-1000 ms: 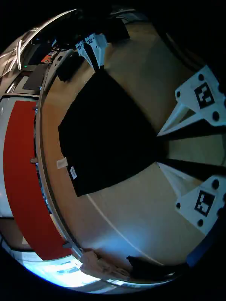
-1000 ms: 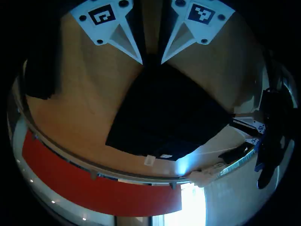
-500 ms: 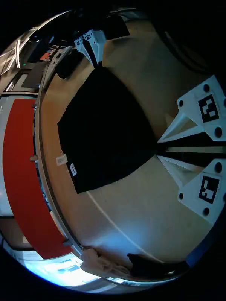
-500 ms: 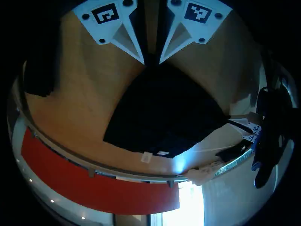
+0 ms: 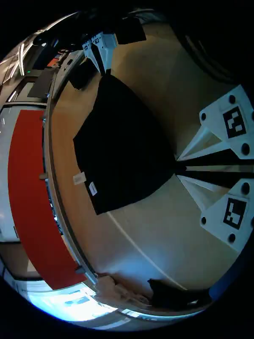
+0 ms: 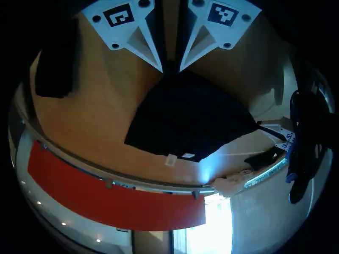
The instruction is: Fold towel
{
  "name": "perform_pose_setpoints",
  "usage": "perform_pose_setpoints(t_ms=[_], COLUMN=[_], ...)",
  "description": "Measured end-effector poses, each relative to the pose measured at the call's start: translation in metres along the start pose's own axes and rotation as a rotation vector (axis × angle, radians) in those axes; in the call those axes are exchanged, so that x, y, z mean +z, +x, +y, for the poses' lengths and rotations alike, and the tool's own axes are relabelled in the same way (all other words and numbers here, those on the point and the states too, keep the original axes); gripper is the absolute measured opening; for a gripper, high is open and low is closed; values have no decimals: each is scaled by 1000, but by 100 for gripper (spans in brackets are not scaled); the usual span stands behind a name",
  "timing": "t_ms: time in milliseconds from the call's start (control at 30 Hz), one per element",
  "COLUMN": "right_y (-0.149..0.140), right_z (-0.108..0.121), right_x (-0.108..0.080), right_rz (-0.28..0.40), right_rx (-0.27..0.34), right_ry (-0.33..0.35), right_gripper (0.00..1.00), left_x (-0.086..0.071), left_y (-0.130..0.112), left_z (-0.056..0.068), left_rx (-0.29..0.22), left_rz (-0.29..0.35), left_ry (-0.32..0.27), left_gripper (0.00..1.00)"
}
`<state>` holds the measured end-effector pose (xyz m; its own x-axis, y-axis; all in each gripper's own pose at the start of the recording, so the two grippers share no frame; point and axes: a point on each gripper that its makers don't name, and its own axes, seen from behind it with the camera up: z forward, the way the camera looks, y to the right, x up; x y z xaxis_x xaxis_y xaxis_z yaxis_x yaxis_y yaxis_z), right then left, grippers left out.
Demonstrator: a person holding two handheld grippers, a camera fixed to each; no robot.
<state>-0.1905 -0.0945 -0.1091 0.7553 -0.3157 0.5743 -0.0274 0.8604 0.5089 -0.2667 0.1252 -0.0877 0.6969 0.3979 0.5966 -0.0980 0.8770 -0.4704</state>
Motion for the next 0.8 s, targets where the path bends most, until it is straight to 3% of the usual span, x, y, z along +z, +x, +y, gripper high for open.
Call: perform_pose_setpoints(t_ms=[800], right_y=[66], right_z=[-9], right_x=[-66], right_rz=[106], right_rx=[-2], right_ry=[-20], right_gripper=[13], left_x=[-71], left_y=[43], left_z=[8], left_rx=[-1], left_rz=[26], left_ry=[2], left_gripper=[7])
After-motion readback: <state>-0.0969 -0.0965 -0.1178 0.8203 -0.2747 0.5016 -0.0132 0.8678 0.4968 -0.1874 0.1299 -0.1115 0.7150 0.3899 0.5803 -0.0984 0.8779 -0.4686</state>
